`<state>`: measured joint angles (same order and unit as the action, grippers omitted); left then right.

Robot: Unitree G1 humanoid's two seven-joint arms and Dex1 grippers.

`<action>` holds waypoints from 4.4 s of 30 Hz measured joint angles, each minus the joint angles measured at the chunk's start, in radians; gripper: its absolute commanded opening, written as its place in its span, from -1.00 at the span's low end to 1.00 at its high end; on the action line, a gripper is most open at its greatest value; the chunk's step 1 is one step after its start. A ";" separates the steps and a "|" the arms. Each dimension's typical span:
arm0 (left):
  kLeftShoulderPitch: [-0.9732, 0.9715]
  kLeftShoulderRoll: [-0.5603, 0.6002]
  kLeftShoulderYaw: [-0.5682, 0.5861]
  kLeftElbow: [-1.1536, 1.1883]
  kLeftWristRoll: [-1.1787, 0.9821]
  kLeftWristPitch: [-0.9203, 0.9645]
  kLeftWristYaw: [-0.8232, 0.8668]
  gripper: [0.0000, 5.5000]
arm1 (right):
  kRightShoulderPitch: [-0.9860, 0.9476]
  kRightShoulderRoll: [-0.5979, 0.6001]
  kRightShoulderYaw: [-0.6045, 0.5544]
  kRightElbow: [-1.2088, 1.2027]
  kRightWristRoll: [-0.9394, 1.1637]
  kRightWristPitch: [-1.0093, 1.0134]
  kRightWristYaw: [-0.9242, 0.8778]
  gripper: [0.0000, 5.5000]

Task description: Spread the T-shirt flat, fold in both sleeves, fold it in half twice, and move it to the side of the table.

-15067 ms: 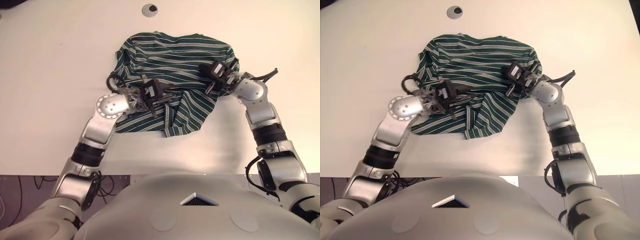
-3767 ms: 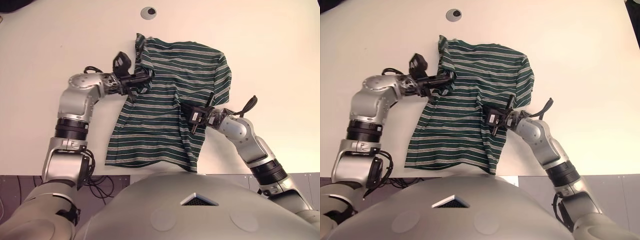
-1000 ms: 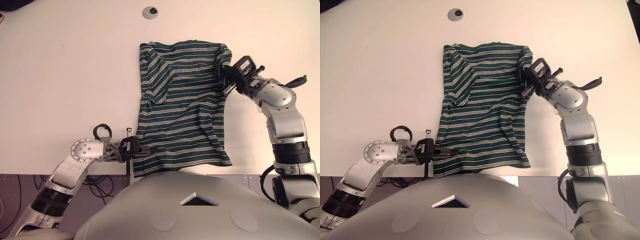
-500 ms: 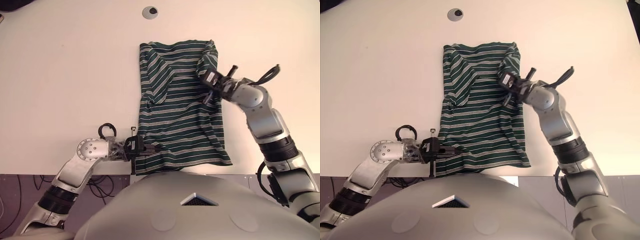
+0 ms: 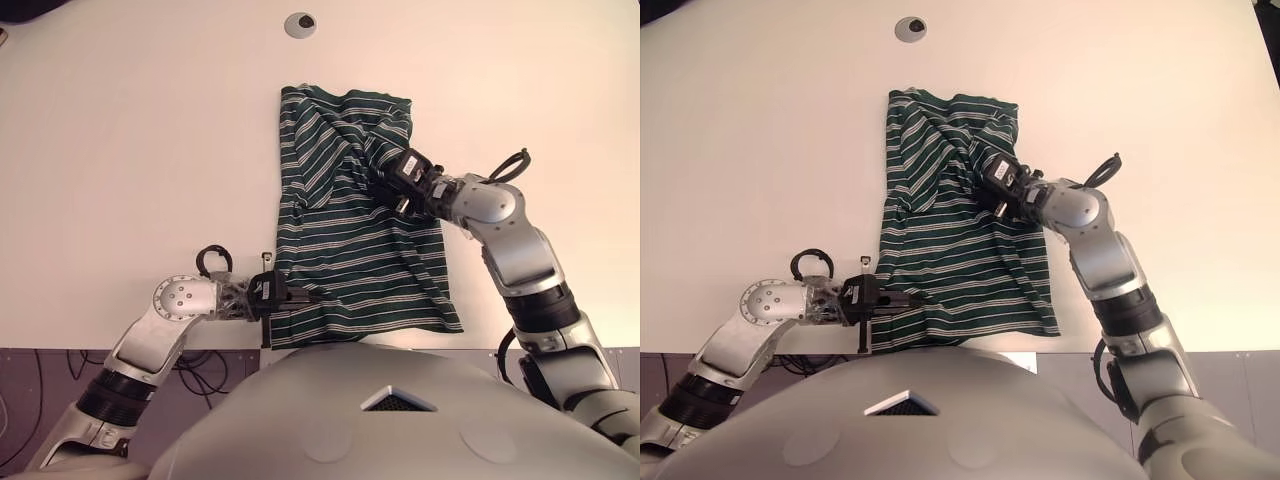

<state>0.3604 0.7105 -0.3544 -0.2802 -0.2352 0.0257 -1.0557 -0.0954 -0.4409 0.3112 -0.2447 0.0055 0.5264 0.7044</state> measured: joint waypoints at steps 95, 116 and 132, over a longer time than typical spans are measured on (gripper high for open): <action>-0.042 0.307 -0.009 0.007 0.401 -0.593 0.071 -1.00 | 0.724 -0.508 -0.183 -0.244 -0.273 -0.916 0.164 -0.39; 0.123 0.422 0.099 -0.109 -0.155 -0.250 -0.156 -1.00 | 0.837 -0.501 -0.235 -0.287 0.136 -0.604 0.271 -0.99; -0.055 0.209 0.303 -0.140 -0.374 0.083 0.080 -1.00 | 0.532 -0.375 -0.377 -0.359 0.616 -0.284 0.184 -0.99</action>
<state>0.3051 0.9198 -0.0514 -0.4201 -0.6088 0.1084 -0.9757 0.4363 -0.8160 -0.0661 -0.6036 0.6212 0.2423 0.8884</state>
